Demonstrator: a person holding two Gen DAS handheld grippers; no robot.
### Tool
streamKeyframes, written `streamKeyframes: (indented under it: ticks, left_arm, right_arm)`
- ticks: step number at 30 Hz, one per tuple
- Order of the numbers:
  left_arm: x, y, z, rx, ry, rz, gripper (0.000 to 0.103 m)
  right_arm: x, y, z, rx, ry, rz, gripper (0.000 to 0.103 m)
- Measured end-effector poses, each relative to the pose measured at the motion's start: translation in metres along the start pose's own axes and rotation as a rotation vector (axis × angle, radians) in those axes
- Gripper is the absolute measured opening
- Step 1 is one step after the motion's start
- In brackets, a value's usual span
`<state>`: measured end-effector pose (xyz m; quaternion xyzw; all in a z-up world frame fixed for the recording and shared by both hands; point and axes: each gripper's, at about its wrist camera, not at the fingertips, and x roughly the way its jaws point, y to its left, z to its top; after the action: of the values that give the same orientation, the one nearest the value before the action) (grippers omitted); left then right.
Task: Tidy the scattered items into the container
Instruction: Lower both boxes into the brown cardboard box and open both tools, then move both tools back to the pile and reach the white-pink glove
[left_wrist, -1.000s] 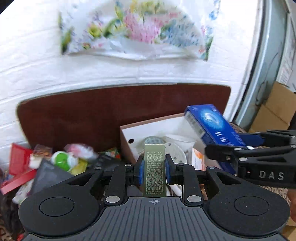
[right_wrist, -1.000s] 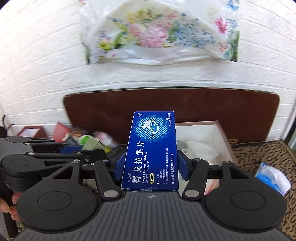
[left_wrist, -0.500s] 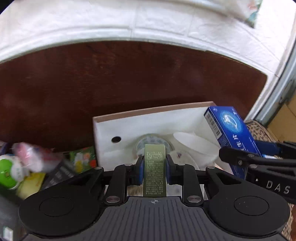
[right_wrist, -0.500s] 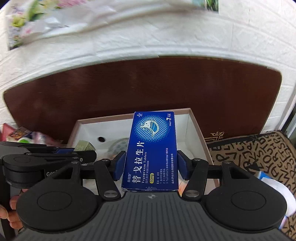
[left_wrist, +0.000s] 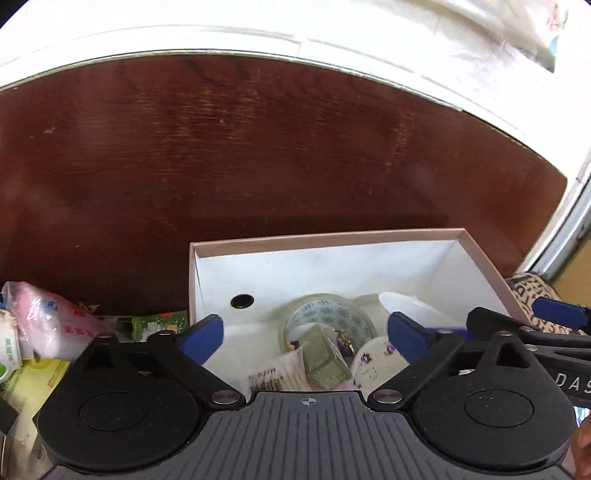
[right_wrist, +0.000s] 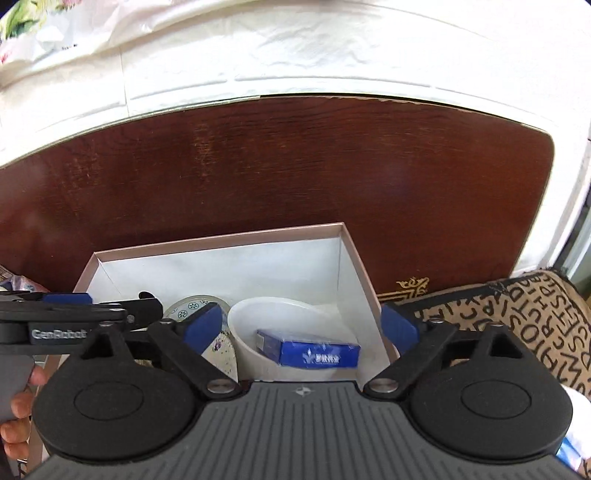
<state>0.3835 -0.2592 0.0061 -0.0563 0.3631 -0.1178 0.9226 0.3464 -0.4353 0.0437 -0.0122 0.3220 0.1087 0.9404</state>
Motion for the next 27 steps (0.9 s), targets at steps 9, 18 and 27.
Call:
streamKeyframes:
  ticks: [9, 18, 27]
  left_arm:
    - [-0.044, -0.011, -0.009, 0.081, -0.020, 0.009, 0.103]
    - [-0.114, 0.002, -0.029, 0.053, -0.056, -0.042, 0.103]
    - [-0.209, 0.049, -0.106, 0.022, -0.069, -0.044, 0.103]
  right_arm:
    - [-0.029, -0.006, -0.015, 0.101, 0.105, 0.028, 0.102]
    - [-0.094, 0.008, -0.030, 0.180, 0.080, 0.067, 0.103]
    - [-0.191, 0.076, -0.085, 0.079, -0.091, 0.087, 0.103]
